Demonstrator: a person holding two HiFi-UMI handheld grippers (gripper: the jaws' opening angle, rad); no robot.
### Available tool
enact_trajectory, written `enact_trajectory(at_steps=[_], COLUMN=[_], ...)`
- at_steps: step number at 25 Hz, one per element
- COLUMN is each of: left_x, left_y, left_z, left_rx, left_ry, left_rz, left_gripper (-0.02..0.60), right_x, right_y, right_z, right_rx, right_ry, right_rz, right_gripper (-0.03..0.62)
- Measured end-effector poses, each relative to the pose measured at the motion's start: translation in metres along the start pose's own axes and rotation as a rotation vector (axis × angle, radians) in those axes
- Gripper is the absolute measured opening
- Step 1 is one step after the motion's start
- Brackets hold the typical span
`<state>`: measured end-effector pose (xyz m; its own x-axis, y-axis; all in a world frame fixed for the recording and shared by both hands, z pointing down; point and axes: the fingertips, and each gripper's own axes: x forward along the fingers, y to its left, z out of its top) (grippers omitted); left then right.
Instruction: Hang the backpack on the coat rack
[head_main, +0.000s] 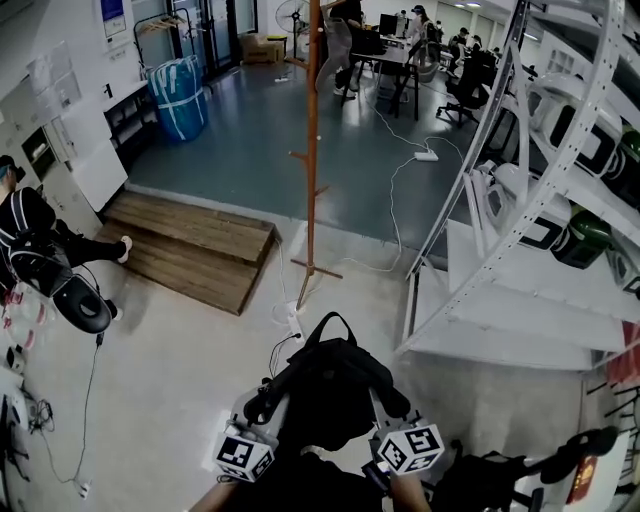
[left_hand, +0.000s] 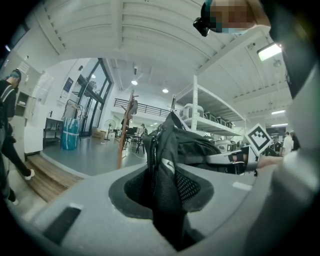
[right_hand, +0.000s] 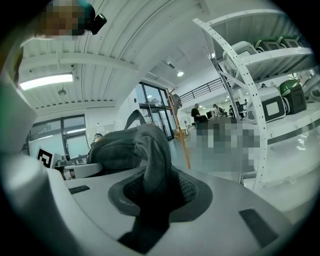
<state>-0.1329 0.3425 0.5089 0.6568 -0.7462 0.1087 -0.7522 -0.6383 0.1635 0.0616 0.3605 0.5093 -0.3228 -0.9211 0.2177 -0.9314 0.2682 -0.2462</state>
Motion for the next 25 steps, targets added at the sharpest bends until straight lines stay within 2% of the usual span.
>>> enact_trajectory(at_steps=[6, 11, 18, 25], left_x=[0.019, 0.038, 0.077, 0.134], left_y=[-0.015, -0.011, 0.015, 0.058], left_z=[0.002, -0.009, -0.011, -0.004], left_rx=[-0.015, -0.029, -0.034, -0.051], left_ry=[-0.003, 0.011, 0.023, 0.022], left_rz=[-0.015, -0.024, -0.01, 0.007], left_gripper=[0.106, 0.106, 0.106, 0.106], right_x=[-0.003, 0.007, 0.048, 0.116], right_y=[-0.021, -0.037, -0.057, -0.082], right_z=[0.009, 0.007, 0.008, 0.025], right_rx=[-0.008, -0.001, 0.026, 0.023], right_ry=[0.0, 0.009, 0.033, 0.04], right_rz=[-0.011, -0.03, -0.019, -0.007], right_gripper=[0.087, 0.087, 0.087, 0.087])
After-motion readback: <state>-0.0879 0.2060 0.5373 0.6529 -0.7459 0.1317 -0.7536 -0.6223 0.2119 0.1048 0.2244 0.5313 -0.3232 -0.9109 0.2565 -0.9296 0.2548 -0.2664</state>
